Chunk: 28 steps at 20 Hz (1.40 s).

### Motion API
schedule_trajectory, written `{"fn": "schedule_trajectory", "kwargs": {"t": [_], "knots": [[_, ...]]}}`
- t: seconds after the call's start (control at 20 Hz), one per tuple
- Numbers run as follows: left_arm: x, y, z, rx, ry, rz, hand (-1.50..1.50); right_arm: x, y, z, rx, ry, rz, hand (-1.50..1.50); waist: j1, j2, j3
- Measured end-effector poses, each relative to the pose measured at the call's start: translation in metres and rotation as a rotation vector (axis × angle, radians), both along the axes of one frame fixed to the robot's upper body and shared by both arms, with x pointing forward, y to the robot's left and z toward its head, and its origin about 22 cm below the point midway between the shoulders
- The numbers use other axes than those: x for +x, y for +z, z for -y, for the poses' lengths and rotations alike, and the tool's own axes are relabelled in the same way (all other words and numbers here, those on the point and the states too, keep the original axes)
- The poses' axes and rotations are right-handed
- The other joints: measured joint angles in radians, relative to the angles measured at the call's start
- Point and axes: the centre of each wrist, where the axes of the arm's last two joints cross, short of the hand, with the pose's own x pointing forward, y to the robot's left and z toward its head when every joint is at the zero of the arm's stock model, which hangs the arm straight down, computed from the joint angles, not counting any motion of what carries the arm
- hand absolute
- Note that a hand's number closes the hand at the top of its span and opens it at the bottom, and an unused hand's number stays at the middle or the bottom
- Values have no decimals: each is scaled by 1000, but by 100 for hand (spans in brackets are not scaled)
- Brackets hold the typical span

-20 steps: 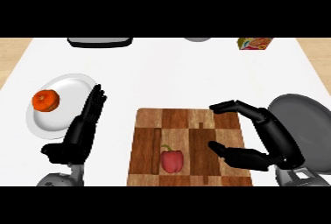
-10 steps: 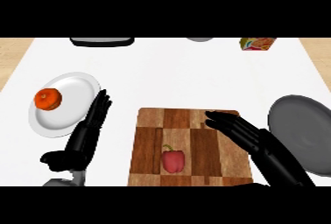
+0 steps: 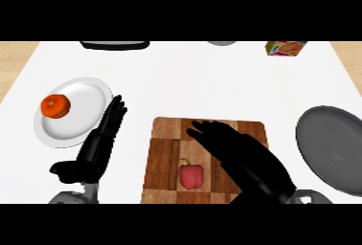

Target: Pick the bell pepper from the cutting board and place it in the pan

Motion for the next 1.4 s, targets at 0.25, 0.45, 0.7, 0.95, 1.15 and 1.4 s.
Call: {"fn": "schedule_trajectory", "kwargs": {"t": [0.25, 0.45, 0.7, 0.95, 1.15, 1.4], "knots": [[-4, -6, -4, 6, 2, 3, 0, 4, -17, -37, -228, 32, -55, -150, 3, 0, 0], [0, -6, -1, 9, 6, 1, 0, 2, -33, -57, -364, 34, -62, -150, -4, 0, 1], [1, -1, 4, 9, 12, 0, 0, -3, -50, -74, -427, 19, -83, -150, -8, 0, 2], [4, -5, -1, 4, 7, 2, 0, -2, -64, -81, -446, 10, -99, -150, -10, 0, 2], [2, -5, -4, 9, 11, 0, 0, 1, -66, -75, -435, -17, -101, -150, -11, 0, 2], [-3, -6, 0, 6, 5, -3, 0, 12, -77, -74, -406, -27, -102, -150, -10, 0, 2]]}}
